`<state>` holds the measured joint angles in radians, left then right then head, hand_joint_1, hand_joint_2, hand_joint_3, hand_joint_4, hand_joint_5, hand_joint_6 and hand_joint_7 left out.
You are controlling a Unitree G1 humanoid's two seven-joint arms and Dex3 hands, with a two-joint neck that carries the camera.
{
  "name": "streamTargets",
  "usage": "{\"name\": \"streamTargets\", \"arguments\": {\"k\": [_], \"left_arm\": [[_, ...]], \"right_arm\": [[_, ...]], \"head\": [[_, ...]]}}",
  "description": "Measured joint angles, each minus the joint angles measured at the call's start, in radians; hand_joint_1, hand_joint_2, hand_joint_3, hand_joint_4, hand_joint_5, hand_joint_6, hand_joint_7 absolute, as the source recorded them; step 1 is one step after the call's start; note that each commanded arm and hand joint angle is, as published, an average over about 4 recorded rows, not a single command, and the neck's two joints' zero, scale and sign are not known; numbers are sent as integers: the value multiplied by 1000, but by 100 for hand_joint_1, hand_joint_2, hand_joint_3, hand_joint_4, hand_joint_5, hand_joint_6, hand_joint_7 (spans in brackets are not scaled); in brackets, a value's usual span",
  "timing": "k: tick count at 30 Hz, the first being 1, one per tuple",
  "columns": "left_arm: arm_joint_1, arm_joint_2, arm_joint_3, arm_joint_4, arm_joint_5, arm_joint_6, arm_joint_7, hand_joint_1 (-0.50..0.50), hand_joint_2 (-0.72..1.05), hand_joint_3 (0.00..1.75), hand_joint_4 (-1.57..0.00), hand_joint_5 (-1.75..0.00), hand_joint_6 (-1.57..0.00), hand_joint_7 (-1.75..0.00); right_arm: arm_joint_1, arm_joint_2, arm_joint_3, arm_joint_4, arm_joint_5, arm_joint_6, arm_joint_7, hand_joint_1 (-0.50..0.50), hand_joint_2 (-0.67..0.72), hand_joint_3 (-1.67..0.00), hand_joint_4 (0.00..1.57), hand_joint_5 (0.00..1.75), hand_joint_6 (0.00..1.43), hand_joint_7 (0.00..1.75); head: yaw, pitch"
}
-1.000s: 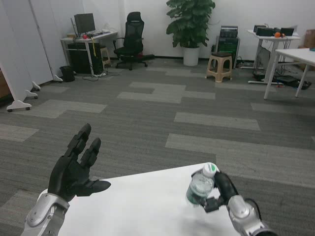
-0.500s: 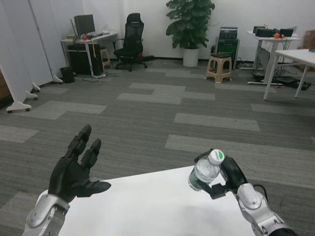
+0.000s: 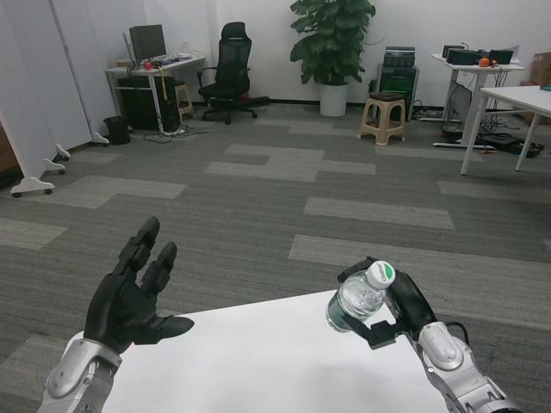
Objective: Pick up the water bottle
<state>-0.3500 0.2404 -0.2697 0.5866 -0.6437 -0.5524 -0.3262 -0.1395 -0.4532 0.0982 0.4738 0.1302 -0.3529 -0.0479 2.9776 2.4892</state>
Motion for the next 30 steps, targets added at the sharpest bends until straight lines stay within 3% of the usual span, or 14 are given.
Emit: {"name": "streamTargets", "arguments": {"k": [30], "left_arm": [[0,0,0,0,0,0,0,-50,34,9,0,0,0,0]], "right_arm": [[1,0,-5,-19,-6,0,10,-43,-53,-127,114,155,128,127]], "head": [[-2,-2]]}}
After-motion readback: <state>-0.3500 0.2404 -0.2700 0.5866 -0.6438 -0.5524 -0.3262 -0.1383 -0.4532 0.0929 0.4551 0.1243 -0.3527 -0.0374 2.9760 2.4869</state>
